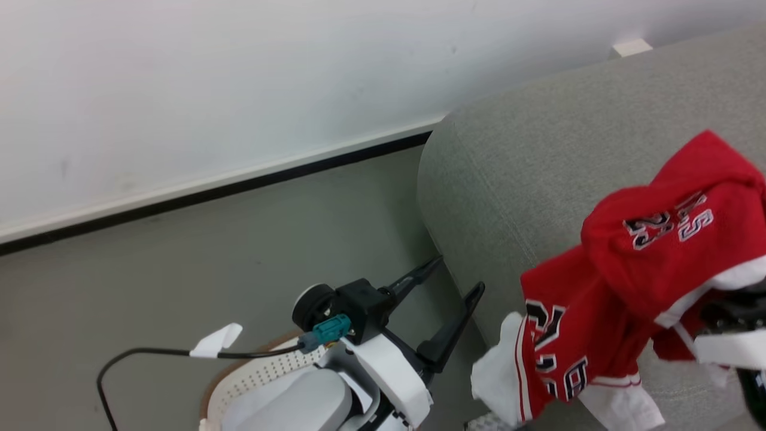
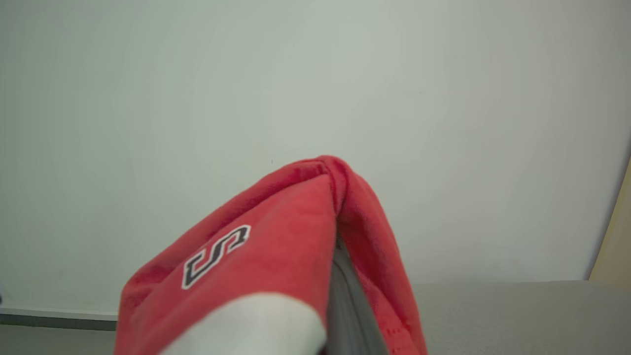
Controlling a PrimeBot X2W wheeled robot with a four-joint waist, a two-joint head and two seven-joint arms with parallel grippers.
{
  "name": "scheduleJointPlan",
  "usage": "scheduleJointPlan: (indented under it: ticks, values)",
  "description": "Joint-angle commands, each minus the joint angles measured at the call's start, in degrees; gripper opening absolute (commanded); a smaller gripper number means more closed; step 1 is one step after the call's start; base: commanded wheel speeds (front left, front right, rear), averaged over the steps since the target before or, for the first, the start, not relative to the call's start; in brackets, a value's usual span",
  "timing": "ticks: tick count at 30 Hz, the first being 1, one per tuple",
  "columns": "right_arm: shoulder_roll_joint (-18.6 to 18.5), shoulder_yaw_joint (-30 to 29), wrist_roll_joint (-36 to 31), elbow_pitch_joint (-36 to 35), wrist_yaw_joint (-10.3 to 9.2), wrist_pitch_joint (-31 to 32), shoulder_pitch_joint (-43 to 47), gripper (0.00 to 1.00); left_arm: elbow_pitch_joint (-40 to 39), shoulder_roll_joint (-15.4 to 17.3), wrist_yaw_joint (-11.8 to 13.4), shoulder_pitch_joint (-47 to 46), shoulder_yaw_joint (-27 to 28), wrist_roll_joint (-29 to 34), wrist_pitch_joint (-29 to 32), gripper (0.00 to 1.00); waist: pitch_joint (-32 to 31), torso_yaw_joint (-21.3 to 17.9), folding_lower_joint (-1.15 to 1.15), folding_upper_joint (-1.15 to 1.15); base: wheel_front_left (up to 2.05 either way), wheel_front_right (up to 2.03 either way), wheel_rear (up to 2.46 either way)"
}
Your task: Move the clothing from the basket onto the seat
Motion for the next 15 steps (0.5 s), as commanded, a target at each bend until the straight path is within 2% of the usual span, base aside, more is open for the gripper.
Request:
scheduleJointPlan:
  ticks: [1,8,15]
  values:
    - [-0.9,0.0,0.7,0.1,-0.12,0.1,-2.3,0.00,-0.2,0.9,0.1,-0.9,-0.2,1.1,0.2,1.00,1.8,0.3,0.00,-0.01,0.00,0.00,0.00]
    - [-6.4,-2.6,8.4,2.5,-0.12,2.0,-16.0,0.00,-2.3,2.1,-0.3,-5.5,-0.7,3.1,3.0,1.00,11.1,2.6,0.00,-0.01,0.00,0.00,0.00]
    - [-16.7,-9.2,16.3,9.1,-0.12,6.5,-32.4,0.00,-5.2,3.8,-0.9,-10.9,-0.8,4.9,6.3,1.00,22.0,6.9,0.00,-0.01,0.00,0.00,0.00]
